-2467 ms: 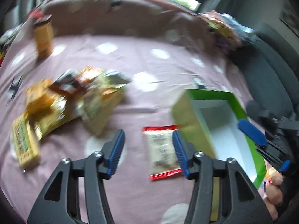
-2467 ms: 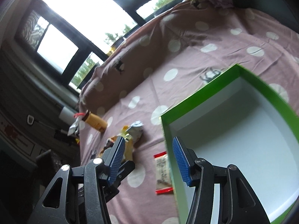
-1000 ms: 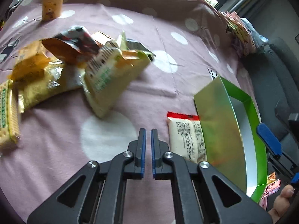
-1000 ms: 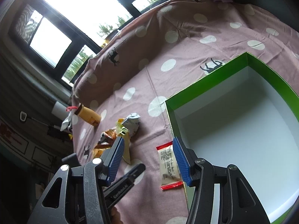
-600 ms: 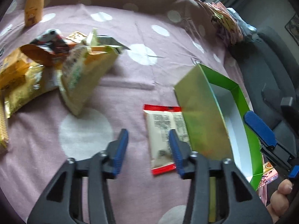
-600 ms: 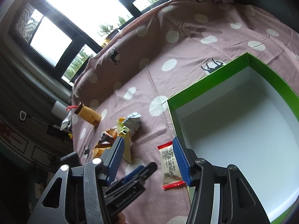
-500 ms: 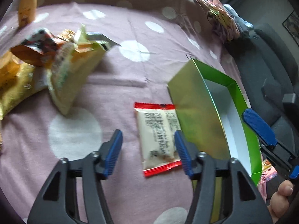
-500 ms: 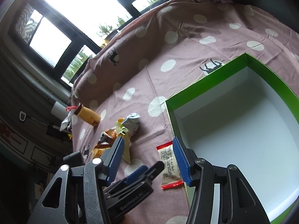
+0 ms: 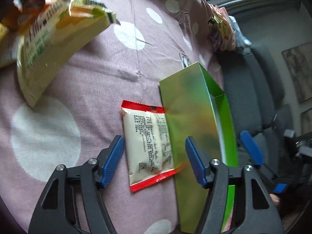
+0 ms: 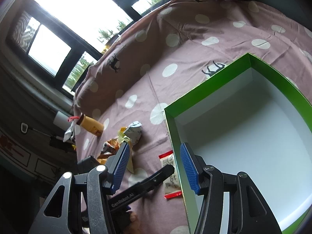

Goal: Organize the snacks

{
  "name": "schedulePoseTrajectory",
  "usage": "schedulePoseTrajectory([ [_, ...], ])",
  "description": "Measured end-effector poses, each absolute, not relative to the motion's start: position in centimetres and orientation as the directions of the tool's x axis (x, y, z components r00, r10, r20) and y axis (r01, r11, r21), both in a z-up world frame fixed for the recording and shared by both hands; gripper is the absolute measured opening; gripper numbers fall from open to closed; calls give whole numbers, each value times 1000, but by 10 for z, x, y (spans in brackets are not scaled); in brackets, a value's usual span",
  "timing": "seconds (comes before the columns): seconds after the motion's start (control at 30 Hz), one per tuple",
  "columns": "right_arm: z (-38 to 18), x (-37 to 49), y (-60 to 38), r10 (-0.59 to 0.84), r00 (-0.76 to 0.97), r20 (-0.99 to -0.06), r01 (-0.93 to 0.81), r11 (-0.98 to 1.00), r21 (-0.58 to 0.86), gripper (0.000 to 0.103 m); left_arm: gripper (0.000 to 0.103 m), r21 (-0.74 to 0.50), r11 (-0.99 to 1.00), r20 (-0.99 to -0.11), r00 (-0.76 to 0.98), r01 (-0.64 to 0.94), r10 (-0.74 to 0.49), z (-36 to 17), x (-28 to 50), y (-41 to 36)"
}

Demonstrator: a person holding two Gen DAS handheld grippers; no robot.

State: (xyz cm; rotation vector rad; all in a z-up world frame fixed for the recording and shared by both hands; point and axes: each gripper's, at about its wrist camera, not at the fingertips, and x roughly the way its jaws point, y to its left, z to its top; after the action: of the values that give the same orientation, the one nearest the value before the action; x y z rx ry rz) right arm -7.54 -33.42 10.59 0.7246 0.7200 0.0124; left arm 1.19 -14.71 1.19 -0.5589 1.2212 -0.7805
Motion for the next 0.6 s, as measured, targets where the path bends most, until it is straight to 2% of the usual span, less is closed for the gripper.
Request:
schedulePoseTrajectory([
  [0.03,106,-75,-334,251,762,-597,228,759,610,56,62,-750,623,-608,142,223,-781,13,11,-147],
  [0.13,106,-75,-332,251,762,-597,223,764,606,56,49,-751,624,-609,135,216,-781,13,9,-149],
  [0.2,107,-75,-331,252,762,-597,219,767,603,56,37,-768,607,-598,112,206,-794,10,10,-152],
  [0.3,107,-76,-332,242,763,-600,225,769,598,56,24,-821,545,-546,45,169,-837,2,11,-155],
  [0.37,106,-76,-334,234,762,-603,235,768,596,56,16,-813,560,-558,58,163,-828,2,11,-156],
  [0.6,105,-77,-337,222,759,-611,249,769,589,56,12,-768,614,-599,135,182,-789,15,4,-156],
])
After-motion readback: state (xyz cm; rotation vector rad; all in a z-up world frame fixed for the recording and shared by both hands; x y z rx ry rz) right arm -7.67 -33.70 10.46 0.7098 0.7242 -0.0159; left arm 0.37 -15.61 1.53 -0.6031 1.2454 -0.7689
